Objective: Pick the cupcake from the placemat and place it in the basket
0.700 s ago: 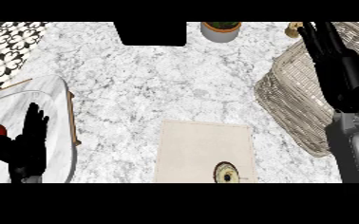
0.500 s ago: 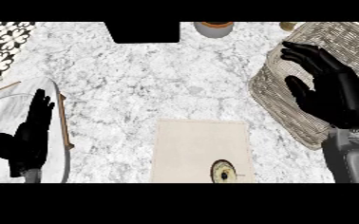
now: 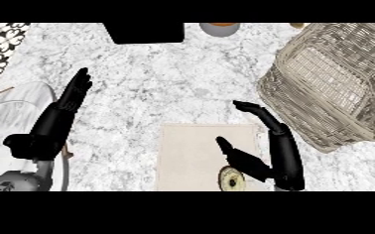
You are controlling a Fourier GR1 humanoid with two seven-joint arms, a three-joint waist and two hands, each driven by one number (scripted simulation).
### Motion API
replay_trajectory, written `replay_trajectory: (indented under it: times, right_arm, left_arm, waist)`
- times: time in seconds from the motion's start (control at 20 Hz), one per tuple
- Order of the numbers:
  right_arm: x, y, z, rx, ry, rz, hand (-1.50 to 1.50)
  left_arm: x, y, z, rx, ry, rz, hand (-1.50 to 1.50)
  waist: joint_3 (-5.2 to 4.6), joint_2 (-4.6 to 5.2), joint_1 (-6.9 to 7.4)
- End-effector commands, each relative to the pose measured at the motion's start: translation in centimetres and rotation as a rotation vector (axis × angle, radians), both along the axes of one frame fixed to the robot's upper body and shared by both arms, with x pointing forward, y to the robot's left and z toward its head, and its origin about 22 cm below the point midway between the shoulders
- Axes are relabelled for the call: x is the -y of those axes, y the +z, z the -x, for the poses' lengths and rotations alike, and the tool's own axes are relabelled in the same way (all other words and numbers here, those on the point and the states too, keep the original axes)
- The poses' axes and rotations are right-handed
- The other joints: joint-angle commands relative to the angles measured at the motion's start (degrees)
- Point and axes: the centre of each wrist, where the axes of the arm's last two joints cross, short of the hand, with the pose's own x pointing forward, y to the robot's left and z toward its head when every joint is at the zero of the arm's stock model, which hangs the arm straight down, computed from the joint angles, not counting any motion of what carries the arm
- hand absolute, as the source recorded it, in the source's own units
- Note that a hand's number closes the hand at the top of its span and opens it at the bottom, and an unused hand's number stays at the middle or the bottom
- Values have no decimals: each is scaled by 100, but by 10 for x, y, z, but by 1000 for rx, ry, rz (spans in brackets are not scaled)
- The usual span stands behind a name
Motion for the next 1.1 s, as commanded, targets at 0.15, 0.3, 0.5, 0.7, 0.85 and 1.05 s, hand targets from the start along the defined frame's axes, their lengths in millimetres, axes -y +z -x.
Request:
replay_trajectory:
  times: [0.15,0.3,0.5,0.7,0.85,1.05]
  right_arm:
    - [-43,-36,40,-46,-288,249,-150]
    - [-23,-27,37,-61,-446,373,-150]
    - [-8,-28,51,-194,-506,603,-150]
    - [-9,-14,63,-428,-435,778,-150]
    - [-24,11,81,-568,-370,803,-150]
    - [-39,64,107,-655,-315,799,-150]
  left_arm:
    - [4,18,-13,-1,-67,-14,0]
    - [-3,15,-4,-8,-63,-24,0]
    - [-2,11,-7,-7,-44,-11,0]
    - [6,14,-9,-1,-62,-13,0]
    - [5,14,-9,-2,-70,-17,0]
    - [1,5,-12,-6,-74,-22,0]
  waist:
    - [-38,-3,-26]
    - [-63,-49,-31]
    - [-80,-27,-147]
    - [-71,3,-40]
    - [-55,6,8]
    - [-39,29,25]
